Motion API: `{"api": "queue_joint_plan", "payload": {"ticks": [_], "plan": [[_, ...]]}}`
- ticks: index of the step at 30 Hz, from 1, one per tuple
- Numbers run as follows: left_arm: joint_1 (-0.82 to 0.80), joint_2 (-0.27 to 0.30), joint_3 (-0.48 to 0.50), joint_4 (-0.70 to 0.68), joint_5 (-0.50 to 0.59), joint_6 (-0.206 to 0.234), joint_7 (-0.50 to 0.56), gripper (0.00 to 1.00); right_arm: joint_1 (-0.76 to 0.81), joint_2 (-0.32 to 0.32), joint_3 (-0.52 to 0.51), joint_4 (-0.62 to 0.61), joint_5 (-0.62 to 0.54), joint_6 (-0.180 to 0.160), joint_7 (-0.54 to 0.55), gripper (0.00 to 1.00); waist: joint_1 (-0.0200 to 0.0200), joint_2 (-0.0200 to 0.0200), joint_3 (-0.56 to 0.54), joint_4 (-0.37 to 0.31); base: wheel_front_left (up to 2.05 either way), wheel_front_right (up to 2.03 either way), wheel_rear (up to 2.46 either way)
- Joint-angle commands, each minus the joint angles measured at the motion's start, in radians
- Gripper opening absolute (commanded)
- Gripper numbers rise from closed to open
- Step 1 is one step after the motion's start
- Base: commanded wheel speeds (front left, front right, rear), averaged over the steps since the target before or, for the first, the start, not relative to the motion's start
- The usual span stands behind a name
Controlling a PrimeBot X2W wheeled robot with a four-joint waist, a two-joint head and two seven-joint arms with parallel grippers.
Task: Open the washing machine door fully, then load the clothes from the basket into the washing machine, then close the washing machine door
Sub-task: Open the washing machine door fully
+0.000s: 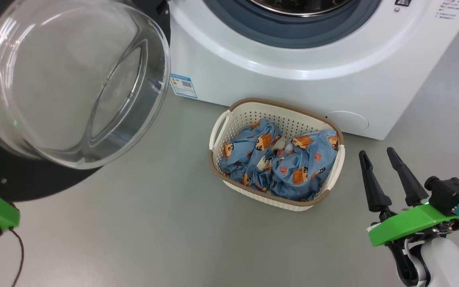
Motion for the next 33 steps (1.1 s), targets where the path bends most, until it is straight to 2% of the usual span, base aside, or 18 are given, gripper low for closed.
{"api": "queue_joint_plan", "payload": {"ticks": [1, 15, 33], "plan": [[-0.063, 0.079, 0.038, 0.015, 0.008, -0.001, -0.013, 0.0, -0.025, -0.002, 0.018, -0.018, -0.012, 0.008, -0.012, 1.0, 0.0, 0.0, 0.01, 0.009, 0.0, 0.0, 0.0], [-0.272, 0.122, -0.032, 0.292, 0.014, -0.047, -0.081, 0.0, -0.044, -0.004, 0.03, -0.006, -0.016, 0.008, -0.012, 1.0, 0.0, 0.0, 0.041, 0.022, 0.0, 0.0, 0.0], [-0.367, 0.139, -0.09, 0.446, -0.018, -0.054, -0.133, 0.0, -0.054, 0.007, 0.029, 0.004, -0.011, 0.008, -0.012, 1.0, 0.0, 0.0, 0.044, 0.009, 0.0, 0.0, 0.0]]}}
